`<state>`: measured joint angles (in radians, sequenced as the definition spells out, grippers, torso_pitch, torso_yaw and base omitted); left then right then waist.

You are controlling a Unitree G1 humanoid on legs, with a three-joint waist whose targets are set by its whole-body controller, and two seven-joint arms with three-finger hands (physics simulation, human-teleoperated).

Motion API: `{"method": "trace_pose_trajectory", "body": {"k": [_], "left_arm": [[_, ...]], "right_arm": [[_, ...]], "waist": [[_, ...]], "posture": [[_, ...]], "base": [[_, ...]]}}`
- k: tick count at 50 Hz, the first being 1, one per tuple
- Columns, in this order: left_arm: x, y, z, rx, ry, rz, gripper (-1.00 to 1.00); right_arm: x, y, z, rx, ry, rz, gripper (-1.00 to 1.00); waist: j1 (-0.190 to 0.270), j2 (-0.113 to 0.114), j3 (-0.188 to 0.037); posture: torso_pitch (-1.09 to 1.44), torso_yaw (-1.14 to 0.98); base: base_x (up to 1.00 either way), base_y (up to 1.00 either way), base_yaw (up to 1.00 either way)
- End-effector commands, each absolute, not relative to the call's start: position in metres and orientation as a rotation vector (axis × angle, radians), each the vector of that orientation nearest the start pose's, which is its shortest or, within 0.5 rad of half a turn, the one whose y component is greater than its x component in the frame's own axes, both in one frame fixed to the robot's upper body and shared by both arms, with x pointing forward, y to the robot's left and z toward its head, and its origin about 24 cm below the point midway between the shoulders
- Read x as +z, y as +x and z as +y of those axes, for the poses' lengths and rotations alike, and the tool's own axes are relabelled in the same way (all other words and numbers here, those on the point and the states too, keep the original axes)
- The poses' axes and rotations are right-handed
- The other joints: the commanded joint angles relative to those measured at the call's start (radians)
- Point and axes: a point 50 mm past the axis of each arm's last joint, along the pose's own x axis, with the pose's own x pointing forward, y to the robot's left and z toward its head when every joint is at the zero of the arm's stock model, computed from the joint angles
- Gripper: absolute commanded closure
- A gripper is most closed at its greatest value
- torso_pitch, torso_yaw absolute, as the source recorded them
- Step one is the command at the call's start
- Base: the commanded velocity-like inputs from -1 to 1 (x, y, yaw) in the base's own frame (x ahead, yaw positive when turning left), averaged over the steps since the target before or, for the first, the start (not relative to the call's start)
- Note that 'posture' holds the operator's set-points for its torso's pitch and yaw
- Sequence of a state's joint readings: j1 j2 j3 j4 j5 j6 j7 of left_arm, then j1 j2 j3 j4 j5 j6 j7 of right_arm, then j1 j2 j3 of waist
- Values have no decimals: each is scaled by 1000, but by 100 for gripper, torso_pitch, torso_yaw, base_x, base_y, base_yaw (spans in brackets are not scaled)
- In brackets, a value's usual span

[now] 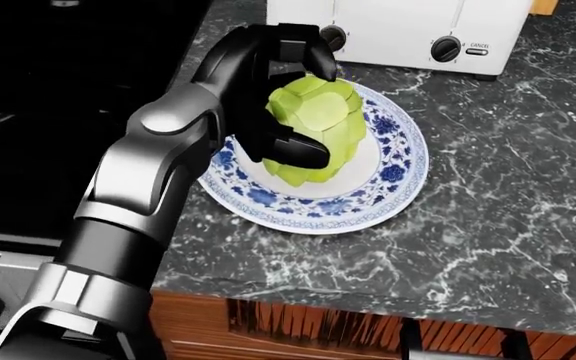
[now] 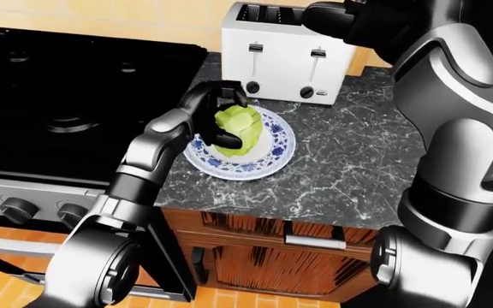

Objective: Pick the artichoke from the pan and place it on the plate.

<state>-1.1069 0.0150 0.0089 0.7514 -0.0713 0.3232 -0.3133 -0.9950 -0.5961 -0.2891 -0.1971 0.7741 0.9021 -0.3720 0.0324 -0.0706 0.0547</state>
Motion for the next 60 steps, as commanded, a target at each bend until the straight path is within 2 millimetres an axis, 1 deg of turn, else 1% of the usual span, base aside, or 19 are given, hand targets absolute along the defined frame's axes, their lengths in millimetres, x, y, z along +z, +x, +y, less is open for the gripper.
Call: {"method": "trace_pose_trajectory", "body": {"k": [1,13,15,17,21,24,33,36,37,38,42,45,46,47,48,49,51,60], "left_arm": [[233,398,40,-583,73,-129,100],[230,399,40,-581,81,-123,99],[229,400,41,-581,81,-122,92],[228,400,41,-580,81,-120,74],[229,401,41,-580,81,-118,80],[226,402,41,-579,83,-115,84],[221,402,42,-578,87,-108,82],[220,401,41,-580,89,-106,77],[220,401,41,-579,91,-105,74],[218,401,41,-578,90,-104,62],[217,401,41,-578,89,-101,59],[217,401,41,-578,89,-100,45],[217,401,41,-578,89,-99,35],[217,401,41,-577,89,-100,29],[217,401,41,-577,88,-101,18],[217,401,41,-577,88,-100,1],[218,401,41,-577,87,-103,-15],[219,401,41,-578,85,-105,-23]], "right_arm": [[362,293,-216,-55,164,-427,-100],[363,293,-216,-55,165,-429,-100],[362,293,-216,-54,165,-428,-100],[362,293,-216,-55,165,-428,-100],[362,294,-216,-55,165,-428,-100],[362,294,-216,-54,166,-428,-100],[362,294,-216,-54,166,-428,-100],[362,293,-216,-55,165,-429,-100],[363,293,-216,-54,165,-429,-100],[363,292,-216,-54,165,-429,-100],[363,292,-216,-55,166,-430,-100],[363,292,-216,-55,165,-430,-100],[363,292,-216,-55,165,-430,-100],[363,293,-216,-56,165,-430,-100],[363,293,-216,-55,165,-430,-100],[363,293,-216,-55,165,-430,-100],[363,293,-216,-55,164,-430,-100],[363,293,-216,-55,165,-429,-100]], "waist": [[1,-5,-35],[2,-5,-35],[2,-5,-36],[2,-5,-36],[2,-6,-36],[2,-6,-36],[2,-6,-36],[2,-6,-37],[2,-6,-37],[2,-6,-37],[2,-6,-36],[2,-5,-36],[2,-6,-36],[2,-6,-36],[2,-6,-36],[2,-6,-36],[2,-6,-35],[0,-5,-35]], "posture": [[0,0],[0,0],[0,0],[0,0],[0,0],[0,0],[0,0],[0,0],[0,0],[0,0],[0,0],[0,0],[0,0],[0,0],[0,0],[0,0],[0,0],[0,0]], "base": [[0,0,0],[0,0,0],[0,0,0],[0,0,0],[0,0,0],[0,0,0],[0,0,0],[0,0,0],[0,0,0],[0,0,0],[0,0,0],[0,0,0],[0,0,0],[0,0,0],[0,0,0],[0,0,0],[0,0,0],[0,0,0]]}}
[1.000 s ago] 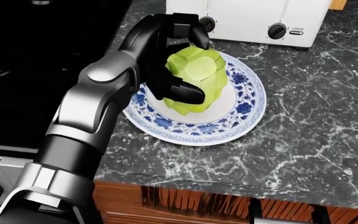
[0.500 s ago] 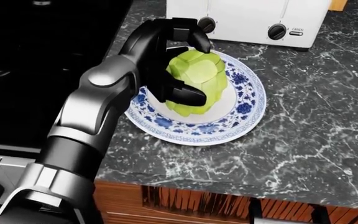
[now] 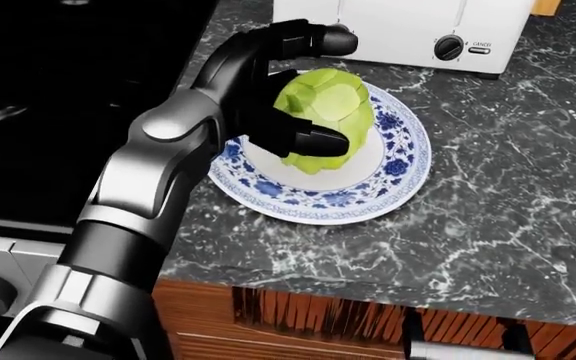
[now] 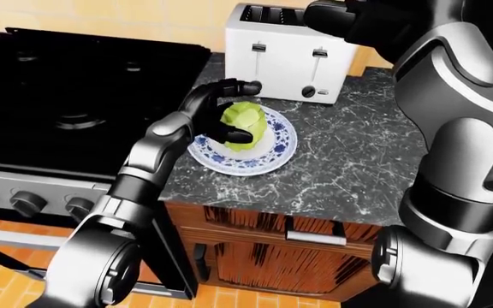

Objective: Pick the artichoke from the pan and place it on the plate.

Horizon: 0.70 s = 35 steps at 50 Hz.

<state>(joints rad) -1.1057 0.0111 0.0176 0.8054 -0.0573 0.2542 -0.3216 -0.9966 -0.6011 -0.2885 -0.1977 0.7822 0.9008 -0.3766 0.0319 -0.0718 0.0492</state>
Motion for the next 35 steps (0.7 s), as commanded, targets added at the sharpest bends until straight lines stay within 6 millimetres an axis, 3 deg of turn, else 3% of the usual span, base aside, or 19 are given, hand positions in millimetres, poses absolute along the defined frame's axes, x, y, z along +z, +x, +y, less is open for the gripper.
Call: {"method": "trace_pose_trajectory", "body": {"k": [1,18,21,35], "left_arm": [[219,402,41,-577,84,-106,-24],[225,401,42,-576,84,-117,-33],[225,401,42,-576,83,-116,-55],[230,400,45,-573,78,-130,-86]], "right_arm": [[363,292,-216,-55,164,-429,-100],[363,293,-216,-53,165,-429,-100],[363,293,-216,-53,165,-429,-100],[363,292,-216,-52,163,-430,-100]], "waist": [[0,-4,-30],[-4,1,-33],[-5,2,-33],[-4,3,-35]], "posture": [[0,0],[0,0],[0,0],[0,0]], "base": [[0,0,0],[0,0,0],[0,0,0],[0,0,0]]}}
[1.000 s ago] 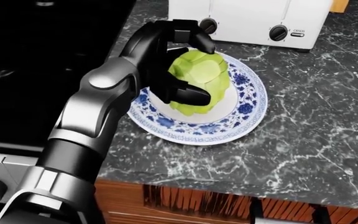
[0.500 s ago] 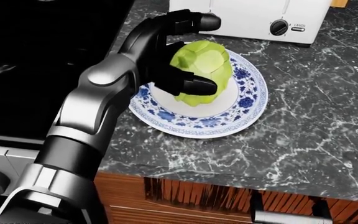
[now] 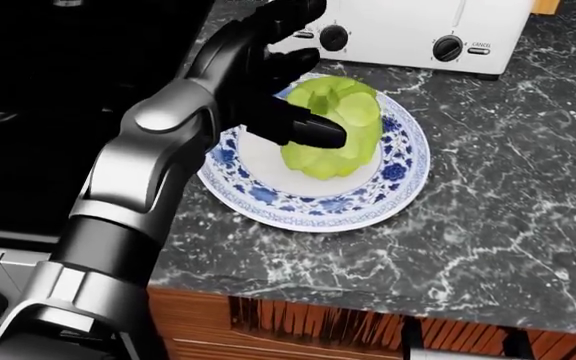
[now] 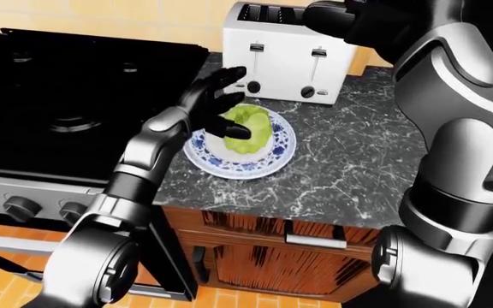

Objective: Pick the artichoke from the pan and place it on the plate.

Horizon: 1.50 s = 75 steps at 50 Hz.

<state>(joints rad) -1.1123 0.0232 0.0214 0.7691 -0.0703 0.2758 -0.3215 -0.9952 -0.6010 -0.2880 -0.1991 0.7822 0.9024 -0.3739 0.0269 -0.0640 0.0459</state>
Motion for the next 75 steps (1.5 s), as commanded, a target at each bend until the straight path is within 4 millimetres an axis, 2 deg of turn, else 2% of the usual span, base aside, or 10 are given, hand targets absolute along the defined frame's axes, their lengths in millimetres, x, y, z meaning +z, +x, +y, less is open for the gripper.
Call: {"method": "trace_pose_trajectory", "body": {"k": [1,12,26,35,38,54,64,75], "left_arm": [[230,400,45,-572,79,-131,-87],[240,401,50,-562,76,-149,-92],[268,401,65,-519,55,-188,-100],[293,395,84,-474,59,-236,-100],[308,392,90,-439,55,-263,-100],[339,382,128,-314,8,-337,-100],[349,366,148,-250,-9,-368,-100],[344,347,168,-202,-40,-386,-100]], "right_arm": [[363,292,-216,-52,163,-430,-100],[362,294,-216,-53,162,-429,-100],[363,292,-216,-55,165,-431,-100],[365,291,-215,-51,166,-435,-100],[364,291,-214,-49,164,-434,-100],[364,291,-214,-50,163,-435,-100],[366,288,-211,-47,139,-456,-100],[368,286,-210,-33,150,-475,-100]], "waist": [[1,-4,-32],[2,-4,-30],[2,-2,-25],[0,4,-23],[-1,6,-20],[-7,19,-19],[-10,28,-16],[-15,39,-15]], "posture": [[0,0],[0,0],[0,0],[0,0],[0,0],[0,0],[0,0],[0,0]], "base": [[0,0,0],[0,0,0],[0,0,0],[0,0,0],[0,0,0],[0,0,0],[0,0,0],[0,0,0]]}}
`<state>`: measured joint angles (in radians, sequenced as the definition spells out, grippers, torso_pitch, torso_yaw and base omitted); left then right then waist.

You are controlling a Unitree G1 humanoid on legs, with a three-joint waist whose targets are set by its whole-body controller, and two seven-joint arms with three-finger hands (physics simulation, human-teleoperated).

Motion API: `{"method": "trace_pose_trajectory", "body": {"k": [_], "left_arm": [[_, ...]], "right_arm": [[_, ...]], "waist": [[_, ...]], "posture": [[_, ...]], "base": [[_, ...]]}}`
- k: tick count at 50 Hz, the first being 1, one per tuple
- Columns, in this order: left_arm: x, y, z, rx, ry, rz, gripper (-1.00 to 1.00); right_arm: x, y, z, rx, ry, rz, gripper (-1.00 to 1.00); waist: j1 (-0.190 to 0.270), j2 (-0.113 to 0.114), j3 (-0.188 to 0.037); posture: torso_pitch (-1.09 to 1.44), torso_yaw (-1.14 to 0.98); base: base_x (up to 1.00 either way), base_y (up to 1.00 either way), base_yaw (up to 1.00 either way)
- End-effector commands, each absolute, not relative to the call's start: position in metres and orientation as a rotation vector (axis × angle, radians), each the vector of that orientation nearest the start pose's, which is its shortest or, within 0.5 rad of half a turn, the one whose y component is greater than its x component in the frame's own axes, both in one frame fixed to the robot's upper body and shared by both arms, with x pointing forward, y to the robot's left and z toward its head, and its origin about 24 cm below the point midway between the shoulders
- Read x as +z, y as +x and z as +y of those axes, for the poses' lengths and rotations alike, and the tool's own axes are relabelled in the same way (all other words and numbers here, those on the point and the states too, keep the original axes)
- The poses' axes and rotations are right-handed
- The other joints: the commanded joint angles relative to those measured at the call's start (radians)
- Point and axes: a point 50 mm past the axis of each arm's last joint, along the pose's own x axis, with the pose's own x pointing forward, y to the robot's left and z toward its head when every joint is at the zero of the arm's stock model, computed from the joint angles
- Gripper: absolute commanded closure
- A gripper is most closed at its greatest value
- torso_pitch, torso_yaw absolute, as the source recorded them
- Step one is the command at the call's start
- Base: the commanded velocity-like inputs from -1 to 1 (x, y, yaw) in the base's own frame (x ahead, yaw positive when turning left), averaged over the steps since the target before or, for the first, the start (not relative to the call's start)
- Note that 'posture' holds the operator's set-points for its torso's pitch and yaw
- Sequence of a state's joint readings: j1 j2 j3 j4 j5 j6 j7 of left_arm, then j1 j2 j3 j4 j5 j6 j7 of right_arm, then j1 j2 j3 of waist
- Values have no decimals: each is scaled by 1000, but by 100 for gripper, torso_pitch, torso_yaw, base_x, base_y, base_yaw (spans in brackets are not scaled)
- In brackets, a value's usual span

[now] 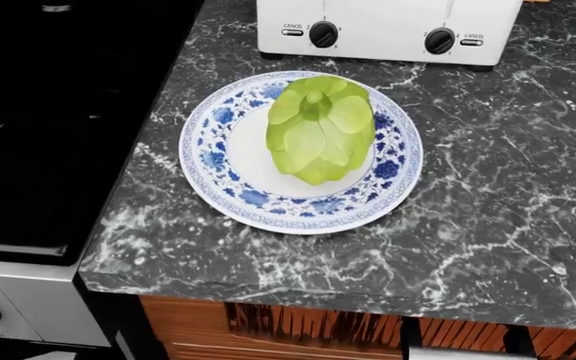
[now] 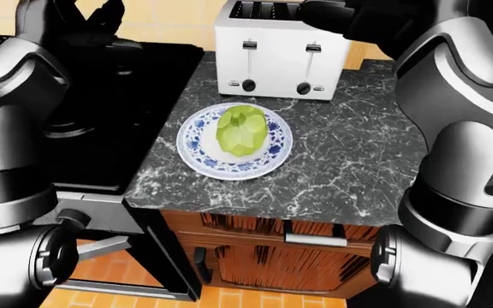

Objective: Pick the artichoke from the pan and place it on the plate.

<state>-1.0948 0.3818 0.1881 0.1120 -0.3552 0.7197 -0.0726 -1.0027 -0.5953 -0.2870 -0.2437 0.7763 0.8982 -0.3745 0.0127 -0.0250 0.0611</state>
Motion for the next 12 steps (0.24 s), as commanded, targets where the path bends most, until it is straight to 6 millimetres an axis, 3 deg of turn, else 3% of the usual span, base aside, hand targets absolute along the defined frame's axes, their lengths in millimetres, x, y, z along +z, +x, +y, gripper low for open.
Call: {"method": "trace_pose_trajectory", "body": {"k": [1,12], "left_arm": [[344,346,169,-198,-41,-387,-100],[344,335,188,-132,-97,-438,-100]], "right_arm": [[368,286,-209,-32,150,-475,-100],[371,282,-207,-25,147,-497,-100]], "waist": [[-1,0,-30],[-2,5,-28]], "posture": [[0,0],[0,0]], "base": [[0,0,0],[0,0,0]]}}
